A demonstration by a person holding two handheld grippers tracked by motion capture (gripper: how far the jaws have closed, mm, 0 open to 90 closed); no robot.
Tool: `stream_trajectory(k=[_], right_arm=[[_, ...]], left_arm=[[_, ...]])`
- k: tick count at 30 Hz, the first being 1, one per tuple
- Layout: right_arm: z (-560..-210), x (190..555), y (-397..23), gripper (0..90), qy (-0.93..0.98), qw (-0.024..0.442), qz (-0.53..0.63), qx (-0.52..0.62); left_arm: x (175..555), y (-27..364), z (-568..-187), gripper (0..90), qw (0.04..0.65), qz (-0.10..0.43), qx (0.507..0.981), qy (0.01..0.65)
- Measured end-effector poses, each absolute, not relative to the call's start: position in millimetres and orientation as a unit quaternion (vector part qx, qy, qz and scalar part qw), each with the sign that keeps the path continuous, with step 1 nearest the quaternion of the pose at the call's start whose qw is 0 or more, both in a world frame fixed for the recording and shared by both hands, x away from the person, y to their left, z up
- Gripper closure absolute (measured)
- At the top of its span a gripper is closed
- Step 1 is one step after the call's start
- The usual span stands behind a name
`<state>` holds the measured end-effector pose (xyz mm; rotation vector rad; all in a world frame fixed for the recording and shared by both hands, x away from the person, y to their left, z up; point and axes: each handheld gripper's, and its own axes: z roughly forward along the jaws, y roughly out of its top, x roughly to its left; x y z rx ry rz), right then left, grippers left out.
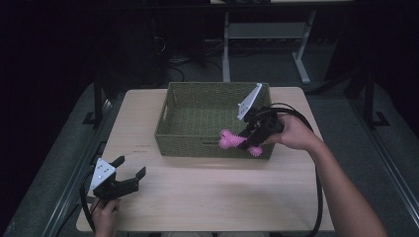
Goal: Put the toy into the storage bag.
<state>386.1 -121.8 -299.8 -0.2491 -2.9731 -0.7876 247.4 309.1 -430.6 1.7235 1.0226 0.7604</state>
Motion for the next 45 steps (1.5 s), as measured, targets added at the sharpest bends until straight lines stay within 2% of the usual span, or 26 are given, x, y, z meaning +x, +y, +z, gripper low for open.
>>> stream_trajectory(k=[24, 45], right_arm=[[-279, 414, -122, 58.3, -0.964, 0.025, -0.250, -0.089], [-281, 441, -124, 58.3, -0.963, 0.029, -0.245, -0.107]], left_arm=[[247, 311, -431, 13.8, 0.478, 0.311, 0.705, 0.422], [249, 312, -432, 13.8, 0.480, 0.308, 0.703, 0.425]])
